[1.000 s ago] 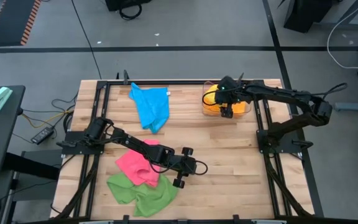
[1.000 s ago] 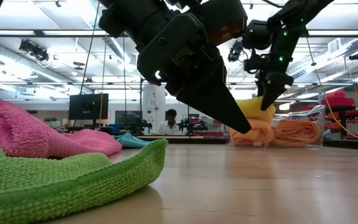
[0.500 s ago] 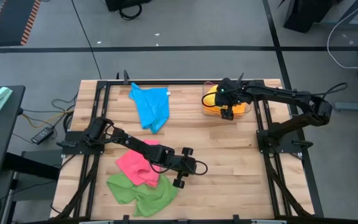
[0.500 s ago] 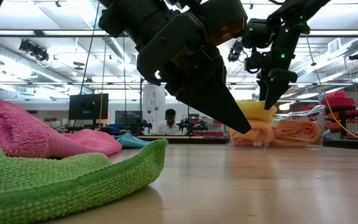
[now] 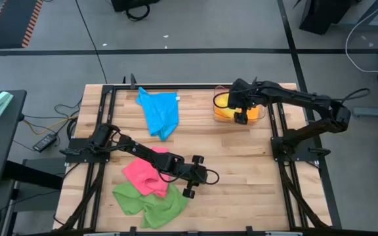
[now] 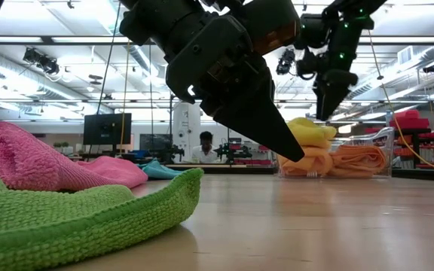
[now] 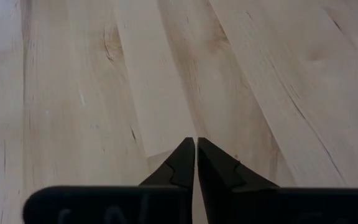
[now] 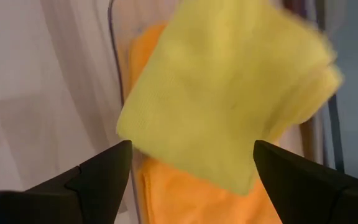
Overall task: Fold microfiber towels
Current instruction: Stack the folded yellow microfiber cloth on top of the folded orange microfiber cloth
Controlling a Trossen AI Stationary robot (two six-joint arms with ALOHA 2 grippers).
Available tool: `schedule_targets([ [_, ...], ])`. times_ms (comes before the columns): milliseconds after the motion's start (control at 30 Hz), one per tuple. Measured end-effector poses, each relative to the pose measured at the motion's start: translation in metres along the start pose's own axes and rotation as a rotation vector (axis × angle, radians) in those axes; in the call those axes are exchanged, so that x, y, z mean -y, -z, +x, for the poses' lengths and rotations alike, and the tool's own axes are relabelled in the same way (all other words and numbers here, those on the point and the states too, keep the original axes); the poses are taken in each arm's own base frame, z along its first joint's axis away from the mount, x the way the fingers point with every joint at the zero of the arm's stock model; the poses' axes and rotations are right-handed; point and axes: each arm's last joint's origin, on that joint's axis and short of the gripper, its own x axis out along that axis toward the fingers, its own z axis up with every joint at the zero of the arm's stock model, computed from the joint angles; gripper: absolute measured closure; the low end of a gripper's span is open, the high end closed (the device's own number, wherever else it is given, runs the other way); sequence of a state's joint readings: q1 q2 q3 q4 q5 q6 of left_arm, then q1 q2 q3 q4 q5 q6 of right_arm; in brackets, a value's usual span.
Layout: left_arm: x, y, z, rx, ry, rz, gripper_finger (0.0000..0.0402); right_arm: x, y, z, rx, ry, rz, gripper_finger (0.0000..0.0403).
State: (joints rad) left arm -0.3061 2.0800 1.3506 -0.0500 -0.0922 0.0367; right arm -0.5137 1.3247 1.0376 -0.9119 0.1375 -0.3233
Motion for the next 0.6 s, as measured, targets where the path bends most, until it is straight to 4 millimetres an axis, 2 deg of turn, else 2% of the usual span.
schedule_targets([
  [133, 0.000, 0.000, 0.000, 0.000, 0.000, 0.001, 0.0382, 0.004, -0.009, -0.007, 0.068, 0.022, 0.021, 0.0059],
  [267, 0.000, 0.000, 0.000, 0.000, 0.000, 0.001, 0.0389, 0.005, -0.016, -0.004, 0.164, 0.032, 0.027, 0.0059],
  [433, 0.000, 0.000, 0.000, -0.001, 0.000, 0.001, 0.0382, 0.008, -0.015, 0.010, 0.237, 0.046, 0.045, 0.0059],
  [600, 0.000, 0.000, 0.000, 0.000, 0.000, 0.000, 0.0379, 0.020, 0.001, 0.040, 0.292, 0.106, 0.120, 0.0062],
])
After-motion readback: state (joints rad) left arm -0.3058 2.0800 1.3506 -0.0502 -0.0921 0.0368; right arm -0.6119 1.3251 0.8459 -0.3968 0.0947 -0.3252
